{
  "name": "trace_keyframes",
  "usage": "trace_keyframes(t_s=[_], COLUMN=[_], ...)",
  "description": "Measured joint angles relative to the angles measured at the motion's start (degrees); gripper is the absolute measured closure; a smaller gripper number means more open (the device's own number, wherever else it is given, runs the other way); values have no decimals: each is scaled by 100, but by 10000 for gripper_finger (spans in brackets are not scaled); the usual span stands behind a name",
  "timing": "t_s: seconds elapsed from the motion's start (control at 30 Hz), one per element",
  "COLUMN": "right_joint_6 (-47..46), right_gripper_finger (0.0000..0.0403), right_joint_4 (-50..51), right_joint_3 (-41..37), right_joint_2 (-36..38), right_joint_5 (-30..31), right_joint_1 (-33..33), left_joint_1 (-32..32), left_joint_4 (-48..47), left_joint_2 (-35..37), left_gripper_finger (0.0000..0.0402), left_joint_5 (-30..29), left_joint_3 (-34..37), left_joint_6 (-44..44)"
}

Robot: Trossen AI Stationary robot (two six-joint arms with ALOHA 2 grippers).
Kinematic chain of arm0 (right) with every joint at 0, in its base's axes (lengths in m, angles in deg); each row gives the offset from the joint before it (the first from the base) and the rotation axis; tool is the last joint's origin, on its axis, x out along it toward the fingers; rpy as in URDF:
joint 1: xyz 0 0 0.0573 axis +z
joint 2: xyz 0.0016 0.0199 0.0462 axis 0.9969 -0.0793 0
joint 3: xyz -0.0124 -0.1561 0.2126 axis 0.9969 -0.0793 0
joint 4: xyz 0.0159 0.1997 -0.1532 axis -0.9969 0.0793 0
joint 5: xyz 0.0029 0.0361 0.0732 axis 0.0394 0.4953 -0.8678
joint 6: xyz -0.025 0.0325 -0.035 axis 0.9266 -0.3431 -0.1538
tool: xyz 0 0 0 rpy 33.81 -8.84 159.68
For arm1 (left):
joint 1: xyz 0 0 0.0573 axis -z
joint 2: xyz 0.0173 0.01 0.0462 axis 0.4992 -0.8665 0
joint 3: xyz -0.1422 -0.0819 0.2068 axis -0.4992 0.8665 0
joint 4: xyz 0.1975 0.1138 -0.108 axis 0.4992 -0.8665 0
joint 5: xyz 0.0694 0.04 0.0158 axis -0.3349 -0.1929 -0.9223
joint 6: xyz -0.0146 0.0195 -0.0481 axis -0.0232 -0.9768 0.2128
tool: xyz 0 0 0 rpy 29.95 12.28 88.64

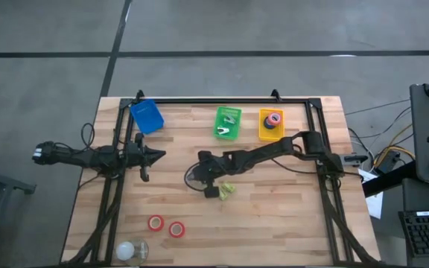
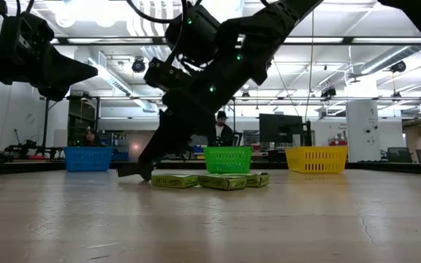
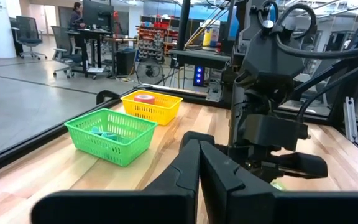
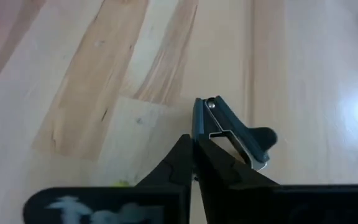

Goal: Pick and place Stapler, Stapler remover, tape
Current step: Put the black staple remover into the green basket

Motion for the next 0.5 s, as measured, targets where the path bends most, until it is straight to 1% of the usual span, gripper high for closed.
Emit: trace_keyframes(t_s=[0.13,0.23,0.3,0.43,0.5], right_joint_6=[-93,-85,-49,70,96], right_gripper_finger=[394,394,394,394,394], right_joint_4=[172,387,643,1183,1354], right_joint_3=[-11,-9,-9,-20,-49], right_joint_2=[313,599,783,1088,1247], right_joint_5=[117,392,643,1442,1711], right_joint_1=[13,22,17,-43,-129], left_joint_1=[-2,-1,0,0,-2], left_joint_4=[-22,-22,-24,-28,-28], left_joint_2=[0,0,0,0,0], left_gripper_finger=[388,388,388,387,388], left_joint_5=[2,2,0,2,2], left_joint_3=[-2,0,-2,0,-1], left_joint_6=[0,0,1,2,1])
